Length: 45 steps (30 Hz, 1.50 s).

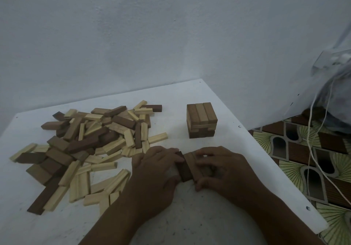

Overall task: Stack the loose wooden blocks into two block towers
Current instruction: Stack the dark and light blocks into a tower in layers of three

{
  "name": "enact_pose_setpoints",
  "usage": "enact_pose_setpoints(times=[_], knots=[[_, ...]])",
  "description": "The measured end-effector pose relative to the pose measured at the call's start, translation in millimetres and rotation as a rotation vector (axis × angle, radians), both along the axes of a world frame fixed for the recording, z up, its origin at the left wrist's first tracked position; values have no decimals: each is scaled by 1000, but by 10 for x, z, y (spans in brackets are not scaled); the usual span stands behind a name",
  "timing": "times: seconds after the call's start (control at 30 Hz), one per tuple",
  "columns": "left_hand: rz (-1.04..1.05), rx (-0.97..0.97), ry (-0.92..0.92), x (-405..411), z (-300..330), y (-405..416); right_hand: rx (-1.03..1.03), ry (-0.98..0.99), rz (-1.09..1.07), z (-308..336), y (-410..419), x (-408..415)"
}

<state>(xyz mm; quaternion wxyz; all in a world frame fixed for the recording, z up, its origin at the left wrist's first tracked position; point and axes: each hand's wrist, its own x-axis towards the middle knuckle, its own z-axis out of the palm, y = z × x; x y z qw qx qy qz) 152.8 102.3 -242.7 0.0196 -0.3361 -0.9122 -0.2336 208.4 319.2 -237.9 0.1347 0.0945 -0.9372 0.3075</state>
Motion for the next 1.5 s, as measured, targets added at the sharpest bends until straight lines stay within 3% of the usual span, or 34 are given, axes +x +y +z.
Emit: enact_pose_setpoints(times=[0.27,0.37,0.97,1.5], knots=[[-41,-36,0,-36,2,-37,43,48,-10,-45,-26,-6],[-46,-36,-11,-45,-8,-48,5,-20,-9,-18,-30,0],[-68,59,-38,-77,-72,-38,127,66,-9,-47,-56,-14],[-60,89,-34,-69,45,-36,-13,66,-2,35,-209,46]])
